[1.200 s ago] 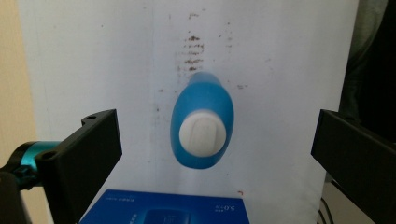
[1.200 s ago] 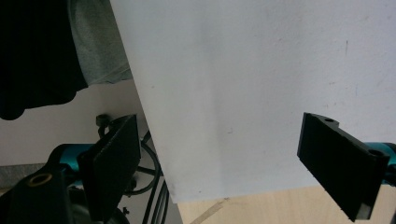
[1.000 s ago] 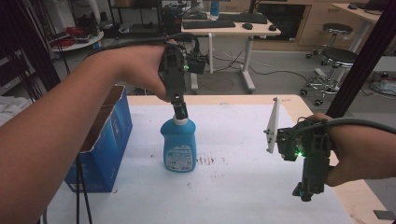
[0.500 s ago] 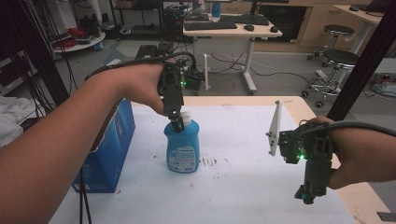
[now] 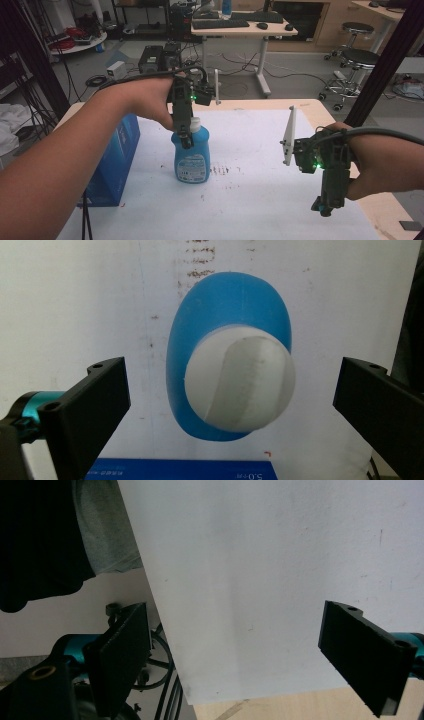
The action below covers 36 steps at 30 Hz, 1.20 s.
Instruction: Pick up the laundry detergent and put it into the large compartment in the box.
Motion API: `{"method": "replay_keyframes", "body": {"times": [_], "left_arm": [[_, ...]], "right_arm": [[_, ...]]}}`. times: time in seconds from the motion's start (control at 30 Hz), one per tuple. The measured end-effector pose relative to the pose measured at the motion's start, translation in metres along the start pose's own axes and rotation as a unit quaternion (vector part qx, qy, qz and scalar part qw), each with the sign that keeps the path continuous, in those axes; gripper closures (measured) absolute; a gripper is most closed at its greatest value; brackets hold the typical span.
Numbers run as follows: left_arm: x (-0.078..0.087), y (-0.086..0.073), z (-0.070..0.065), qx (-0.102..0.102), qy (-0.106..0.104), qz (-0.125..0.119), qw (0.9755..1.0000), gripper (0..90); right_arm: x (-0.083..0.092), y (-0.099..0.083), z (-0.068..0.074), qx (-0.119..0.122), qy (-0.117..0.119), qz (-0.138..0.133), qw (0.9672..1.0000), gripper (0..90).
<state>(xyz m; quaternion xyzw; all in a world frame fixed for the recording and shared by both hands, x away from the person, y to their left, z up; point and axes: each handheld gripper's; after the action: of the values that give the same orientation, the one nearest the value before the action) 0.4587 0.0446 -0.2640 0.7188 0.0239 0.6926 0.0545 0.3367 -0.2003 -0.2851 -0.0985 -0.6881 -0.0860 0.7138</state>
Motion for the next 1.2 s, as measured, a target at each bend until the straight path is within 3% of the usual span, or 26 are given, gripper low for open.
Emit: {"method": "replay_keyframes", "body": {"times": [0.3,1.0,1.2], "left_arm": [[-0.015,-0.003,0.002,-0.008,-0.001,0.000,1.0000,1.7],[-0.033,-0.002,0.002,-0.024,0.004,-0.004,0.9997,2.0],[-0.032,-0.001,0.002,-0.026,0.003,-0.001,0.9997,9.0]], "right_arm": [[-0.001,0.000,-0.001,-0.002,0.001,0.001,1.0000,12.8],[-0.001,-0.001,-0.003,0.000,0.000,-0.001,1.0000,12.8],[-0.002,-0.002,-0.003,0.000,-0.001,0.000,1.0000,12.7]]}}
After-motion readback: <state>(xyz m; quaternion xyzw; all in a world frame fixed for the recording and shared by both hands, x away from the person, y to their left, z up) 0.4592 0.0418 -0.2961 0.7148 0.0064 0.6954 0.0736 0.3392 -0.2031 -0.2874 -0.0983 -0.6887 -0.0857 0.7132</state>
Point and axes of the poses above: each handheld gripper's, and its own axes: x roughly backward along the jaws, y roughly out of its top, z roughly to its left, and after that the axes turned 6 degrees about -x, right-handed
